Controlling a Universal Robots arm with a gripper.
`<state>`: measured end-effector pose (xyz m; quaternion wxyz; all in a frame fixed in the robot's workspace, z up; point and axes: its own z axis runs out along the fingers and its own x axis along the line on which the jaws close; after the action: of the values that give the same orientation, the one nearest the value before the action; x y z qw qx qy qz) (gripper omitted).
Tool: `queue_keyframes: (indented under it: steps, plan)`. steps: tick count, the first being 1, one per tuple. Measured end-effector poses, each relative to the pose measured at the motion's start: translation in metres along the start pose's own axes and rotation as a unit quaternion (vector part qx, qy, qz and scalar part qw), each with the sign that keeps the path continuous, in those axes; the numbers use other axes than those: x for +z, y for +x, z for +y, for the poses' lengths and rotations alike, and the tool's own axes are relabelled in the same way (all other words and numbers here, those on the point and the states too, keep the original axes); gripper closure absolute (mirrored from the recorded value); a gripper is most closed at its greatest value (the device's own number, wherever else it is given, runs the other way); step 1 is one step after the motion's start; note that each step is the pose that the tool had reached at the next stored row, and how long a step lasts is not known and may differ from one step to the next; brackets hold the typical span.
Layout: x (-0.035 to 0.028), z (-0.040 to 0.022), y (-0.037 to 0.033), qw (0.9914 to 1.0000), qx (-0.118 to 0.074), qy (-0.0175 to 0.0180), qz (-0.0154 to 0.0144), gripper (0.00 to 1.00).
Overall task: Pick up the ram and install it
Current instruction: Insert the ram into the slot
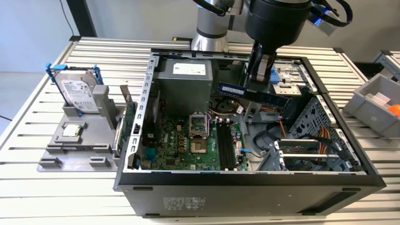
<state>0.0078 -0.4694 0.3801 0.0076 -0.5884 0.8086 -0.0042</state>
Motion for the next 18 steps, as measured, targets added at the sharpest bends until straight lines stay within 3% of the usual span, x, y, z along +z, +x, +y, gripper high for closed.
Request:
queue_keyframes:
  steps: [18]
  plan:
    - [0.0001,0.0000,0.0000,0.99975,0.022,0.0002,0.0003,1.00]
